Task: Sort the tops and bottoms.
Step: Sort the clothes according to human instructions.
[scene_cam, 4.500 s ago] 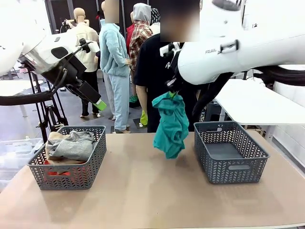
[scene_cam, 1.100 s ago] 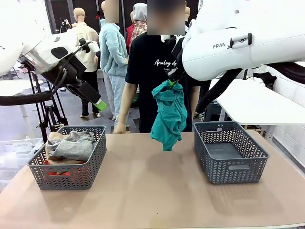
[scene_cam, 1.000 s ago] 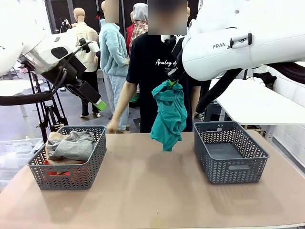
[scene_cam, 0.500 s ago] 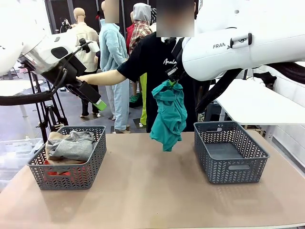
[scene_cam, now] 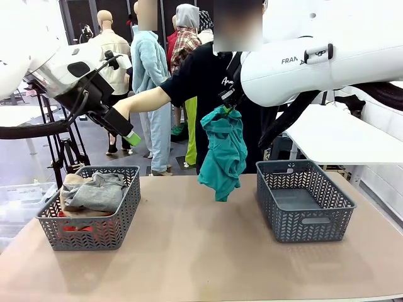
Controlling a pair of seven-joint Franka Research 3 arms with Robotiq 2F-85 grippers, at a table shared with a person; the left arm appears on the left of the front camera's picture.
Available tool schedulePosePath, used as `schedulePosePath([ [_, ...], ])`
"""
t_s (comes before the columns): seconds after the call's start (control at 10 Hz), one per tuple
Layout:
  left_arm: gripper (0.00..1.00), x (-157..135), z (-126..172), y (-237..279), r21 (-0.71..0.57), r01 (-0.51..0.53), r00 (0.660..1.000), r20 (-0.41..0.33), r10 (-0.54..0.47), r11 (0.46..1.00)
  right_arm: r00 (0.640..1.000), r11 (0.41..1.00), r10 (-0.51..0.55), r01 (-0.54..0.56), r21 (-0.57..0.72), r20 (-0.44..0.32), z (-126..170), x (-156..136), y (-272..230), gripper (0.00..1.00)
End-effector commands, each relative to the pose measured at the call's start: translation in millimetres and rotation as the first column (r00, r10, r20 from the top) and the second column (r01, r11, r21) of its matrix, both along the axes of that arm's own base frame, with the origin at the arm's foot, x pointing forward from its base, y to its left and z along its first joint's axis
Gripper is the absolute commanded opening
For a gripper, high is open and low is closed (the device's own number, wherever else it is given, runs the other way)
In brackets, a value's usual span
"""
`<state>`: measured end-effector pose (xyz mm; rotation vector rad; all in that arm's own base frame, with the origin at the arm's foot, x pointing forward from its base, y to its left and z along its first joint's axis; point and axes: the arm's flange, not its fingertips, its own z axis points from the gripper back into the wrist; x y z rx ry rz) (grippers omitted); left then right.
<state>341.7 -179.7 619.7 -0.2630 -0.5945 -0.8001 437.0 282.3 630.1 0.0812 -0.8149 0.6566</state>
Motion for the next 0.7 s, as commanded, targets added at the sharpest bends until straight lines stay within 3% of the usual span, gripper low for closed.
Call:
schedulePosePath([
  [0.0, 1.0, -0.2, 0.1, 1.3, -0.005, -0.005, 1.0, -0.002, 0.005, 1.0, 1.0, 1.0, -0.014, 0.014, -0.005, -0.004, 3.6, -0.6, -0.7, 0.0],
  [0.6, 1.0, -0.2, 0.1, 1.3, -0.005, -0.005, 1.0, -0.002, 0.005, 1.0, 1.0, 1.0, -0.014, 0.014, -0.005, -0.004, 3.6, -0.6, -0.7, 0.0],
])
